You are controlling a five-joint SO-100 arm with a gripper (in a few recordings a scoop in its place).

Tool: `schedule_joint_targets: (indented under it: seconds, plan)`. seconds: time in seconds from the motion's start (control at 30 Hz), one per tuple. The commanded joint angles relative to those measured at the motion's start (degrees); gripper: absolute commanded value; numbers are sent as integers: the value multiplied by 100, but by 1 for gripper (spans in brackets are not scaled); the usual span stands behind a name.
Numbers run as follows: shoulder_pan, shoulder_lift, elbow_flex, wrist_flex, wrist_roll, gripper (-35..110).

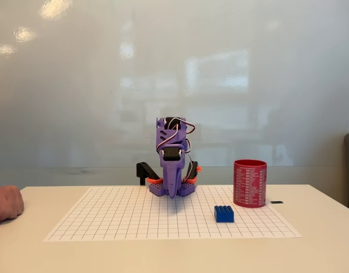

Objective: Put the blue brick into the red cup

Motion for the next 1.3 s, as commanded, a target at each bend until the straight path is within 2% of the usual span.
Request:
schedule_joint_targets:
  seconds: [0.0,0.77,0.87,1.0,1.13,1.27]
  plan:
    - [-176,9,-62,0,-9,0]
    - [0,9,-220,35,62,0]
    - [501,9,-826,88,62,0]
    - [606,9,-1863,79,18,0]
    - [88,-281,-2865,79,-360,0]
    - [-809,-2021,-4025,466,-791,-1]
